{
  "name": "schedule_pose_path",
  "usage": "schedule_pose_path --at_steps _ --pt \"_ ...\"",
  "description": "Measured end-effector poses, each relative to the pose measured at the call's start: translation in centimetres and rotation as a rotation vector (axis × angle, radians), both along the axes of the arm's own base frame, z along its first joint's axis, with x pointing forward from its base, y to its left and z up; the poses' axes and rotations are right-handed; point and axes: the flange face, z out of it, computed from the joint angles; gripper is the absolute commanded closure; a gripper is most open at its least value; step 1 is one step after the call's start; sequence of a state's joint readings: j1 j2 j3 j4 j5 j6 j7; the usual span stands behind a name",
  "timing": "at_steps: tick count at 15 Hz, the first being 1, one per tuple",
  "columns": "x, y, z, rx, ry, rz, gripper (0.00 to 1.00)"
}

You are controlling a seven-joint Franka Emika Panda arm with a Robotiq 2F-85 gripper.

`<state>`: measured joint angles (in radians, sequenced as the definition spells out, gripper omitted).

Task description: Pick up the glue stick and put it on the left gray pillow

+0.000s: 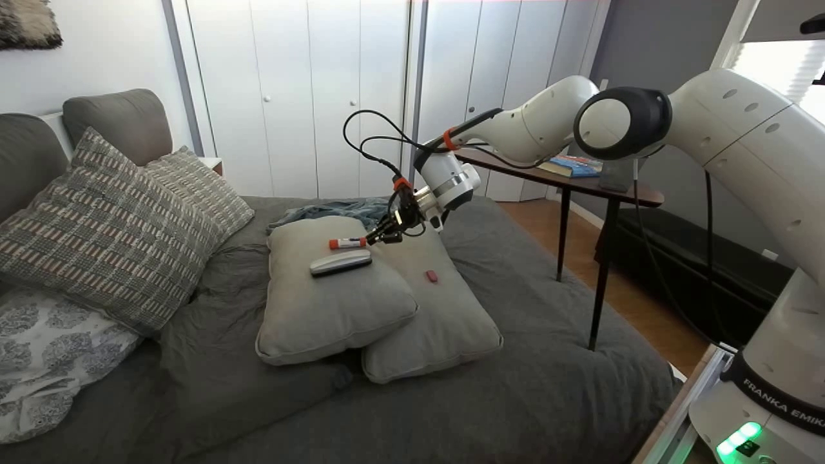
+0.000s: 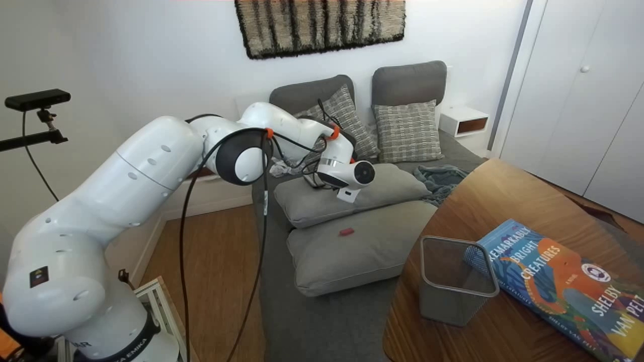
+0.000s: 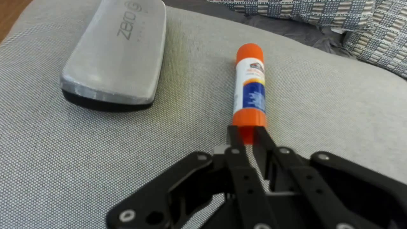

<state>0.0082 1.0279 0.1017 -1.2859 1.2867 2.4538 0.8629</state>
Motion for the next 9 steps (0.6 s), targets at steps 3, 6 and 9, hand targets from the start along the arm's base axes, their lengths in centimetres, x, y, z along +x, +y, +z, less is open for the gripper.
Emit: schedule_pose_path --at_steps 3,6,9 --pt "0.0 -0.3 0.0 0.004 0.009 -0.011 0.32" --pt "0.1 -0.8 0.0 0.003 0.013 -0.020 0.12" --pt "0.1 -1.1 0.0 -0.003 0.007 -0.019 0.00"
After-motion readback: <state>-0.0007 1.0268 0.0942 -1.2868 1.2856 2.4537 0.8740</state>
